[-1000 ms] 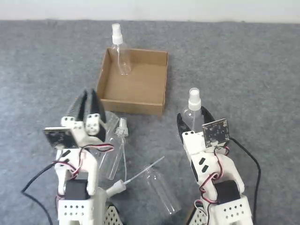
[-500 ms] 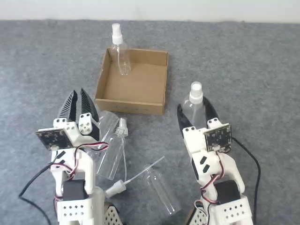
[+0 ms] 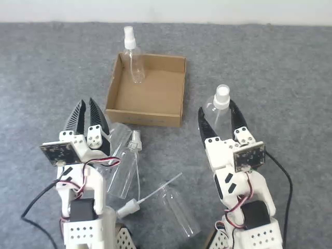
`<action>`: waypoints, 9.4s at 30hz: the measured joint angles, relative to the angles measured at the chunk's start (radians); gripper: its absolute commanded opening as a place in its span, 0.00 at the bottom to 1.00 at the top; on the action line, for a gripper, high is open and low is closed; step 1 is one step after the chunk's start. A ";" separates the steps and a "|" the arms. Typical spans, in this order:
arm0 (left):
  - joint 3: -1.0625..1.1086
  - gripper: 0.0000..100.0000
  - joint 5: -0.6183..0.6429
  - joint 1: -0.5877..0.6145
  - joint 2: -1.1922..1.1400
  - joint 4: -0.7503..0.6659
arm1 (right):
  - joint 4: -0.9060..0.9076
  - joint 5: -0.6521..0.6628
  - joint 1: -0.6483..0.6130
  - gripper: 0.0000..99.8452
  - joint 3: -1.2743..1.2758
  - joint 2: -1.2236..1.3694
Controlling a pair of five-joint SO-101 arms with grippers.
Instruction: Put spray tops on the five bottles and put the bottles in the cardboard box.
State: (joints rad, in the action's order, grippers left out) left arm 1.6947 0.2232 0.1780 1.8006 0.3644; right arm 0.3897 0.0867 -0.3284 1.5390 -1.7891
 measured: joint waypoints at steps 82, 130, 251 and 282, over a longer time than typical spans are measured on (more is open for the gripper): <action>0.000 0.07 -0.095 0.044 0.000 0.012 | -0.784 -0.094 -0.104 0.01 -1.097 1.998; 0.000 0.07 -0.095 0.044 0.000 0.012 | -1.068 0.138 -0.140 0.01 -1.462 2.593; 0.000 0.06 -0.095 0.120 0.000 0.012 | 0.443 -0.003 -0.390 0.25 -0.525 0.856; 0.000 0.07 -0.095 0.120 0.000 0.012 | 0.809 -0.353 -0.726 0.25 -0.525 0.833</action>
State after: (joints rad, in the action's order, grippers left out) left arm 1.6947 0.1281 0.2977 1.8006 0.3767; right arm 1.1983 -0.2662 -1.0541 1.0142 -0.9559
